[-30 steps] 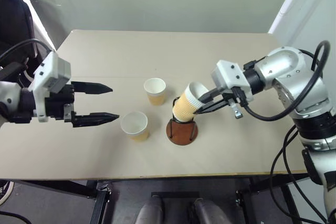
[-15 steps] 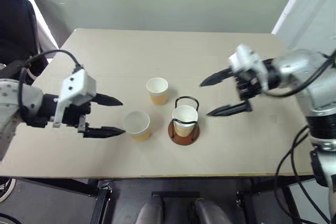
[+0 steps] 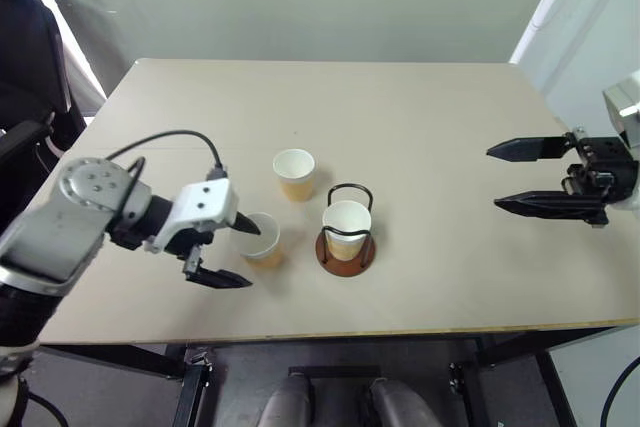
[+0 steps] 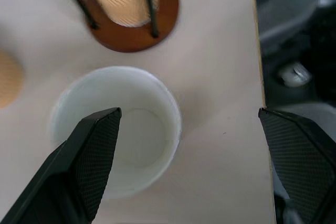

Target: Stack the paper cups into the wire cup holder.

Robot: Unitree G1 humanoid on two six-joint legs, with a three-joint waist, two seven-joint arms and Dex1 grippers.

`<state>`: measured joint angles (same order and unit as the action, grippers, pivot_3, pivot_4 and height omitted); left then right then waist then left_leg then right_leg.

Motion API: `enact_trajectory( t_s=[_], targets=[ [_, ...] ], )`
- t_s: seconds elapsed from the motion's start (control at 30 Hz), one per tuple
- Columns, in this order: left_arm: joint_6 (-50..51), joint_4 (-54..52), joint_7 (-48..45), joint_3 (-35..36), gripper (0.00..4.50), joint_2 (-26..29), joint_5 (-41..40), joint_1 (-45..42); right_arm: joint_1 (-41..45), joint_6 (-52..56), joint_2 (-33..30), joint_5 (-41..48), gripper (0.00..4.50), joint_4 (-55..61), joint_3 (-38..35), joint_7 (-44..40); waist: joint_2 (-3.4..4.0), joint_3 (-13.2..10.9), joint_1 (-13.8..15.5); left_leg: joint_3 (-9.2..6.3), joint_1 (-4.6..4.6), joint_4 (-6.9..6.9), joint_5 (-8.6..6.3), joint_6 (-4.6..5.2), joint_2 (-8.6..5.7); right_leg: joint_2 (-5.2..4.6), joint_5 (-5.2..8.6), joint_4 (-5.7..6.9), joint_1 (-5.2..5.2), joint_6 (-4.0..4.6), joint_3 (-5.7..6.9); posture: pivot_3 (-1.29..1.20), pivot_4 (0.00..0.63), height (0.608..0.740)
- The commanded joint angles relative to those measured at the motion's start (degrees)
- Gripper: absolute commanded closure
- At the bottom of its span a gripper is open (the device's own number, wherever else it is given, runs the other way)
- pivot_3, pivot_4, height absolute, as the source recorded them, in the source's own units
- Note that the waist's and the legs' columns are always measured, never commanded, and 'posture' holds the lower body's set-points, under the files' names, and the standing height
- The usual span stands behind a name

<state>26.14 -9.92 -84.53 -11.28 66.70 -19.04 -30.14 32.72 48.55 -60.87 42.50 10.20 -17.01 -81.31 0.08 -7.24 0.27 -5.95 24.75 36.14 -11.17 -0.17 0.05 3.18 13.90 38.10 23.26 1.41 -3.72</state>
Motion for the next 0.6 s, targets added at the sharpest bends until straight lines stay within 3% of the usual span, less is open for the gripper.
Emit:
enact_trajectory(
  t_s=[0.03,0.37,0.6],
  targets=[
    [-2.12,2.54,0.37,-0.17,0.58,-1.13,2.95,-1.90,-1.11,0.72,-2.34,2.32,0.00,3.98,-3.76,2.11,0.00,0.00,0.06,-0.01,0.04,0.01,-0.01,0.02,0.00,0.00,0.00,-0.04,0.01,-0.02,0.00,0.00,0.150,0.740],
    [-2.54,4.65,-2.67,-0.29,4.27,-4.63,3.01,-5.07,-4.46,1.72,-5.19,5.84,0.00,8.27,-6.65,6.19,-0.01,0.01,0.30,-0.04,0.20,0.21,-0.05,0.09,-0.04,-0.01,-0.08,-0.14,0.01,-0.21,0.00,0.00,0.150,0.740],
    [0.43,6.49,-5.10,3.49,4.41,-6.44,-2.40,-12.03,-5.07,1.27,-6.18,6.76,0.00,8.40,-7.51,7.75,-0.01,0.01,0.50,-0.05,0.23,0.30,-0.06,0.11,-0.05,-0.01,-0.09,-0.12,0.00,-0.25,-0.01,0.00,0.150,0.740]
  ],
)
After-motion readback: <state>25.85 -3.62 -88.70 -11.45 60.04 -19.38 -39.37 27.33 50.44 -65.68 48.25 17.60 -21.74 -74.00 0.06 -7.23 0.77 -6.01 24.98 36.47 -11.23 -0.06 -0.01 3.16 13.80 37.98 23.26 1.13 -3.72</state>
